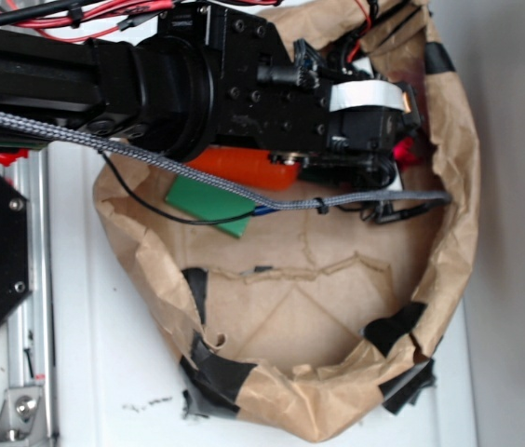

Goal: Grab the red paper.

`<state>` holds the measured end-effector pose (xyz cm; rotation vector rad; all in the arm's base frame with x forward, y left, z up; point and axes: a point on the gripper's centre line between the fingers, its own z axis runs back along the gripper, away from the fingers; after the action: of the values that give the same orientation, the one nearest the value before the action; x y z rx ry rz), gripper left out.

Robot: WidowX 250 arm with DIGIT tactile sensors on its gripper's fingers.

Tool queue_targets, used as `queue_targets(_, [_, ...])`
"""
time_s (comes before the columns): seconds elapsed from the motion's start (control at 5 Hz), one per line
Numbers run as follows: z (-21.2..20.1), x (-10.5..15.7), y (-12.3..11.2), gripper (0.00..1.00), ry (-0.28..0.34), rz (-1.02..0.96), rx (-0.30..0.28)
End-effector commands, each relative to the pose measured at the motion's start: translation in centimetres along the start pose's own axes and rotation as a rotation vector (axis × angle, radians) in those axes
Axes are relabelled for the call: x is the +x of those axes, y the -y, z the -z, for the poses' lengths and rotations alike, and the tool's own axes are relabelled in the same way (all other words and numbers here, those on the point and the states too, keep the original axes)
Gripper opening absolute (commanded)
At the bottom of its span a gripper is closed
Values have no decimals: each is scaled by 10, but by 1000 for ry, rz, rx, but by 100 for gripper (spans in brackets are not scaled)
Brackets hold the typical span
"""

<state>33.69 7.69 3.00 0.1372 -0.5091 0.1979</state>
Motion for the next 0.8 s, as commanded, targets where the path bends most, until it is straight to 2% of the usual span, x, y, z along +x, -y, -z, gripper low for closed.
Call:
queue_targets(0.0, [-35,20,7,0,24,43,4])
queue_targets(0.2, [-83,24,8,0,6,15,-43])
queue_targets(0.4, [-141,25,12,0,-67,-14,27])
queue_targets(0.6, [-165,11,14,0,-334,-31,-13])
